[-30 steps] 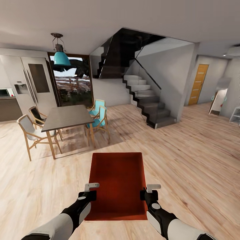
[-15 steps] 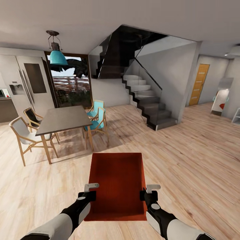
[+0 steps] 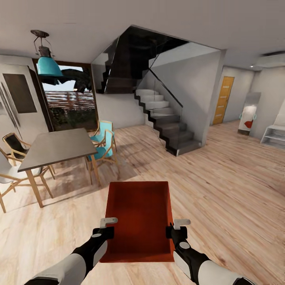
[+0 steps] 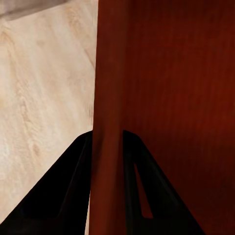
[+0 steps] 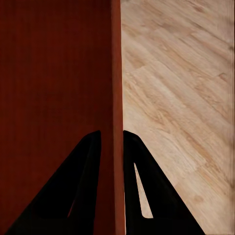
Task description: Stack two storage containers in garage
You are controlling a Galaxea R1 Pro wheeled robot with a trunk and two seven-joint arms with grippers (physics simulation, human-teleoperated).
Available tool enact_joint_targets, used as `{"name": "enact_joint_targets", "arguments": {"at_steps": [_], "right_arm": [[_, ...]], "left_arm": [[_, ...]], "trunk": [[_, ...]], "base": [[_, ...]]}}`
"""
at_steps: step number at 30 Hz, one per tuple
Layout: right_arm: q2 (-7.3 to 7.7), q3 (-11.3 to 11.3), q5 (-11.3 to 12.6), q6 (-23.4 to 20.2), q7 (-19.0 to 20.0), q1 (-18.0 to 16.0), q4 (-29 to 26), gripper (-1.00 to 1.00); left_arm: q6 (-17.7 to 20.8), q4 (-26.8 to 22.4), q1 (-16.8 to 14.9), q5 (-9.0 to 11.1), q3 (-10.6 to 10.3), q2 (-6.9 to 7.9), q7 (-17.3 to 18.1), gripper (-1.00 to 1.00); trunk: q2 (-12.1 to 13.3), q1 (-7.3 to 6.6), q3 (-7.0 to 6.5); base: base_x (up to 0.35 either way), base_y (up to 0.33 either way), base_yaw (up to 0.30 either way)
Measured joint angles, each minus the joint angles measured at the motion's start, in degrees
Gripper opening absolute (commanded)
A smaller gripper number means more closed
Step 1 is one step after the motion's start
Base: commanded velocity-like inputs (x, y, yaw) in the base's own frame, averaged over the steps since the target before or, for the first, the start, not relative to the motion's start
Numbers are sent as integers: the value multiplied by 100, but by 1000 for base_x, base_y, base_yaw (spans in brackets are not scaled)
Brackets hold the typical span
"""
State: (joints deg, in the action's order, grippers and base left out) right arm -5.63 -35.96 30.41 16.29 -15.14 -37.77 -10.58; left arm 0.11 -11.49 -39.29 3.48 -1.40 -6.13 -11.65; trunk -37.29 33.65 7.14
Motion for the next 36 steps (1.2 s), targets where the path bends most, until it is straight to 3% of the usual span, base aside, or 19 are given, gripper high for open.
{"name": "enact_joint_targets", "arguments": {"at_steps": [36], "right_arm": [[7, 33, -26, -18, 30, -2, 4, -100]], "left_arm": [[-1, 8, 0, -22, 31, -8, -1, -100]], "trunk": [[-1, 0, -106]], "base": [[321, 0, -281]]}}
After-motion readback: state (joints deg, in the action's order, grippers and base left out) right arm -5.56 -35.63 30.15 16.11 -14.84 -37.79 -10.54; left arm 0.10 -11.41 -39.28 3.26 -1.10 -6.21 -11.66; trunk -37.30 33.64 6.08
